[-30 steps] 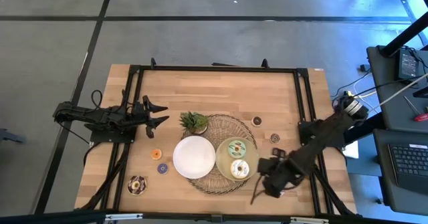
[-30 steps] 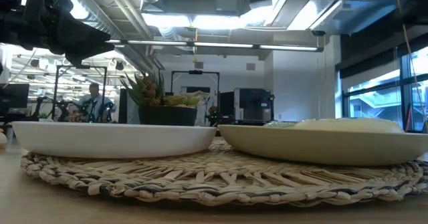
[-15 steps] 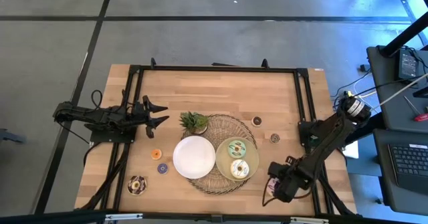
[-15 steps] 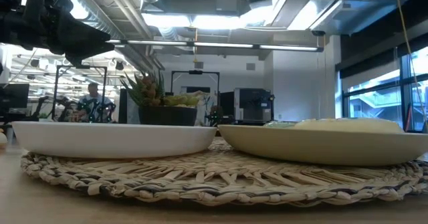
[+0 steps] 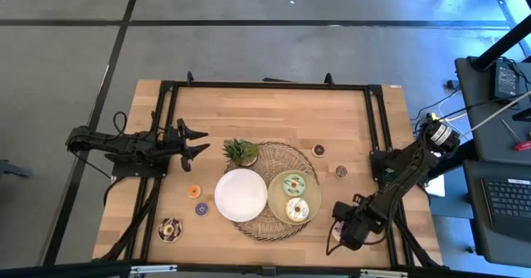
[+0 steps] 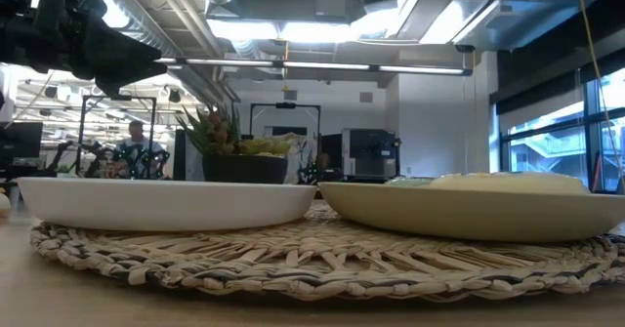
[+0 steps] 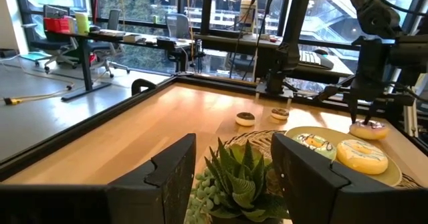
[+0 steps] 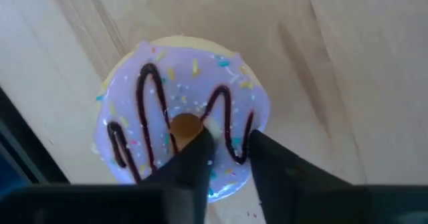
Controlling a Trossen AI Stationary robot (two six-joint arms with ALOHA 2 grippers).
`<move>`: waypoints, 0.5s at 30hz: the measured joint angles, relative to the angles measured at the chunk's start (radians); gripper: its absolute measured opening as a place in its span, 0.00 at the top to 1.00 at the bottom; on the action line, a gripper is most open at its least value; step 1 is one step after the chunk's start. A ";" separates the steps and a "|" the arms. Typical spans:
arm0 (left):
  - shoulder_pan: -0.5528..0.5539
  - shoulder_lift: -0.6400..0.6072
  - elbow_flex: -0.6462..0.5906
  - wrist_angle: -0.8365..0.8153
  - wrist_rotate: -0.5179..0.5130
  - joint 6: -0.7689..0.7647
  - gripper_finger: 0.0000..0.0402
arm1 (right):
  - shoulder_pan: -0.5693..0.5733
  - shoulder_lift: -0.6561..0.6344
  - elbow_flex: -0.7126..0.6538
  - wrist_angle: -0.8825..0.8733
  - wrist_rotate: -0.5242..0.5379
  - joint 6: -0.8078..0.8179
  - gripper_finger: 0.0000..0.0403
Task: Pick & Place donuts
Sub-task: Put the big purple donut on the brown plate
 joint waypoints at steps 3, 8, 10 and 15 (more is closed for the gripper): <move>0.000 0.000 0.000 0.000 0.000 0.000 0.53 | 0.000 0.000 0.000 0.000 -0.008 -0.004 0.87; 0.000 0.000 0.000 0.000 -0.001 0.000 0.53 | -0.001 -0.020 0.001 -0.013 -0.016 -0.029 0.97; 0.000 0.000 0.000 0.000 -0.001 0.000 0.52 | -0.009 -0.043 0.013 -0.047 0.016 -0.050 0.95; 0.000 0.000 0.000 0.000 -0.002 0.000 0.53 | -0.067 -0.128 0.053 -0.131 0.171 -0.159 0.96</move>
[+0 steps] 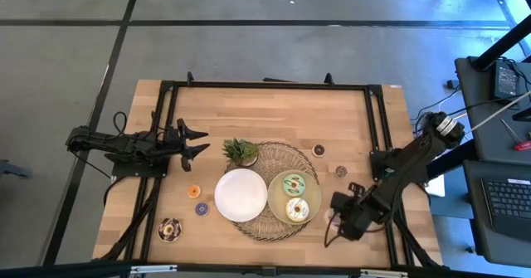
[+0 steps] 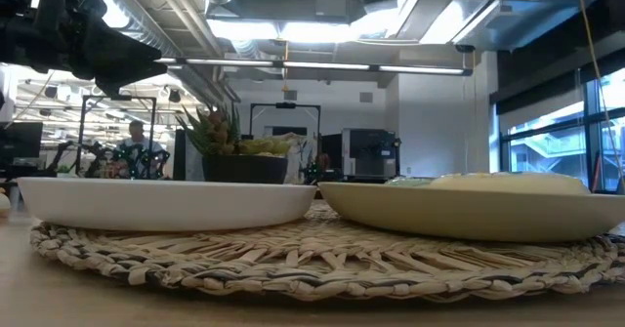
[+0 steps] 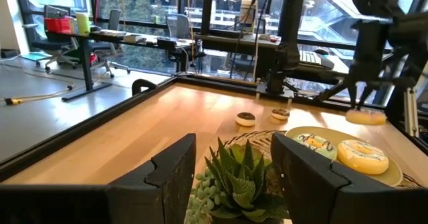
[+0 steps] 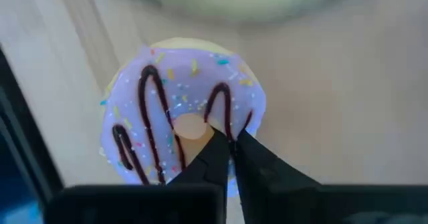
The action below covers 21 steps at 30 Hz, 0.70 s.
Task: Pick & Place donuts
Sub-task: Put the big purple donut on the brown plate
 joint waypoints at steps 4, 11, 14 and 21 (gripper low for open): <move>0.000 0.000 0.000 0.000 0.000 0.000 0.53 | -0.080 -0.057 0.005 0.022 0.168 -0.160 0.97; 0.000 0.000 0.000 0.000 -0.001 0.000 0.53 | -0.238 -0.032 0.005 0.133 0.263 -0.380 0.95; 0.000 0.000 0.000 0.000 -0.001 0.000 0.53 | -0.264 0.004 0.005 0.182 0.264 -0.428 0.96; 0.000 0.000 0.000 0.000 -0.002 0.001 0.53 | -0.275 0.074 0.005 0.182 0.263 -0.446 0.95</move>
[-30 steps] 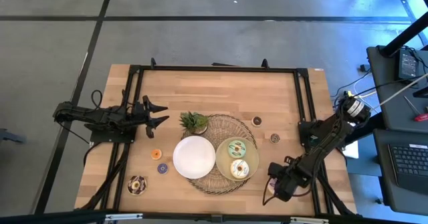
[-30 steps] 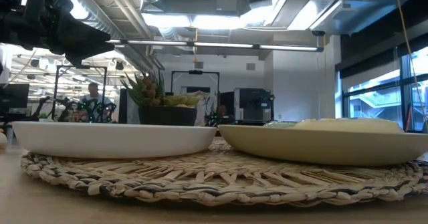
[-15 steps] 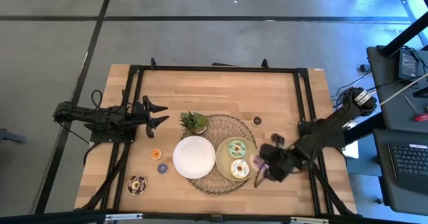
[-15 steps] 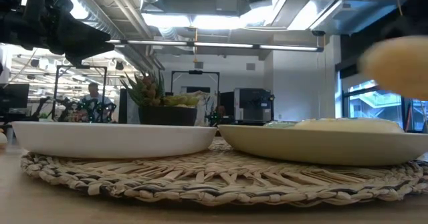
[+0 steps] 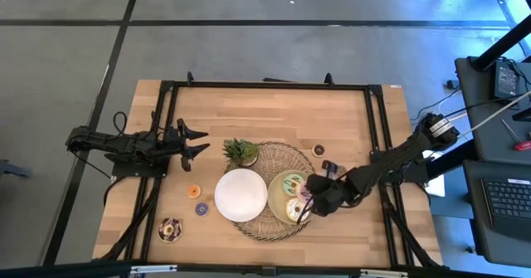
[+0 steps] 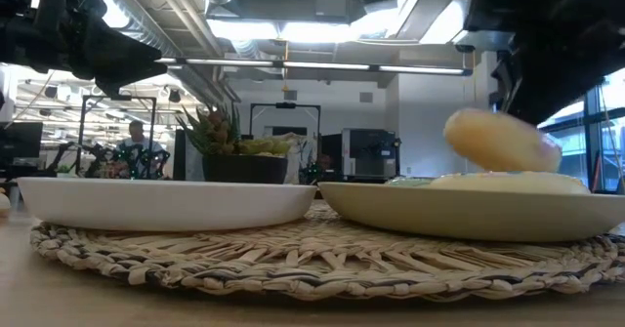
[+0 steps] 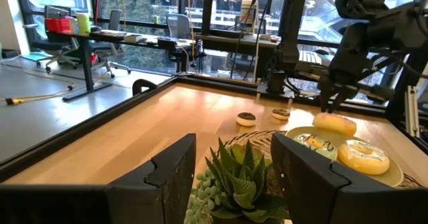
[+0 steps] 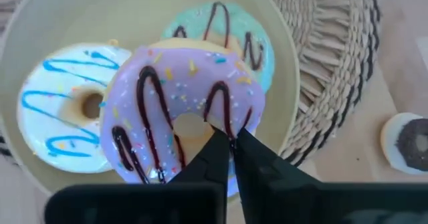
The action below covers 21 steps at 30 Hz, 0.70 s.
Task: Pick & Place donuts
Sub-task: Put the big purple donut on the brown plate
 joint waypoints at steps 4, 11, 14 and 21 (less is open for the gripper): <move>0.000 0.000 0.000 0.000 0.000 0.009 0.53 | 0.000 0.029 0.000 -0.005 -0.023 -0.004 0.94; 0.000 0.000 0.000 0.000 0.000 0.017 0.53 | 0.000 0.040 0.000 -0.006 -0.025 -0.002 0.94; 0.000 0.000 0.000 0.000 0.000 0.017 0.53 | 0.000 0.040 0.000 -0.006 -0.025 -0.023 0.94; 0.000 0.000 0.000 0.000 0.001 0.016 0.53 | 0.000 0.040 0.000 -0.005 -0.024 -0.032 0.88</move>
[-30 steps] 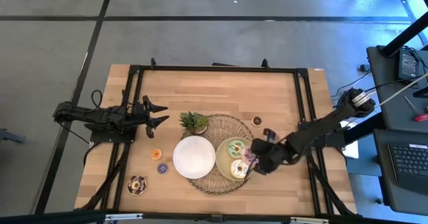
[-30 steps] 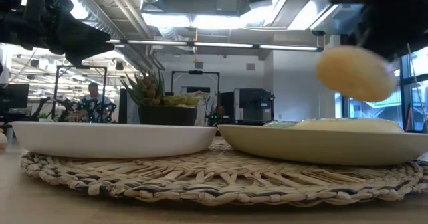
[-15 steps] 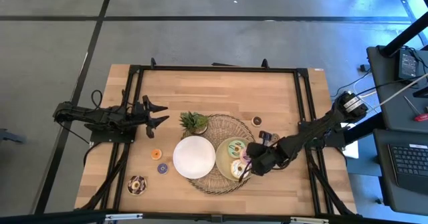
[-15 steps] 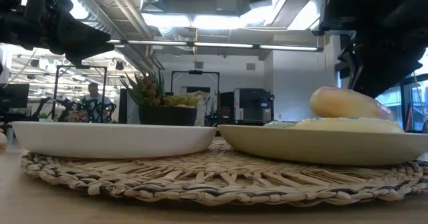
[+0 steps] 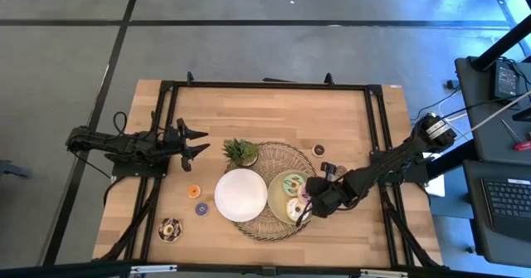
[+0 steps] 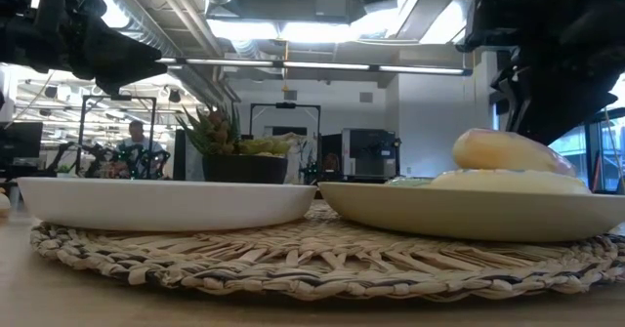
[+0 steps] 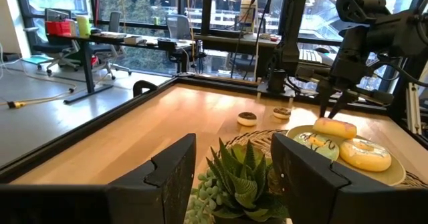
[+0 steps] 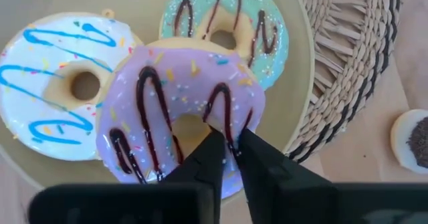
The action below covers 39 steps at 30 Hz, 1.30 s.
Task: Pick & Place donuts
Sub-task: Put the big purple donut on the brown plate, then put the small orange donut on the white plate
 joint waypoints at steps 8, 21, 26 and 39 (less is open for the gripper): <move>0.000 0.000 0.000 0.000 0.001 0.000 0.52 | 0.000 0.000 0.000 -0.002 0.000 -0.018 0.70; 0.000 0.000 0.000 0.000 0.004 -0.024 0.53 | 0.000 -0.099 0.000 -0.096 -0.010 -0.024 0.62; 0.000 0.000 0.000 0.014 0.058 -0.219 0.52 | 0.019 -0.194 0.000 -0.184 0.002 -0.020 0.62; 0.000 0.052 0.026 0.121 0.054 -0.302 0.53 | 0.091 -0.600 -0.292 -0.018 0.124 0.014 0.62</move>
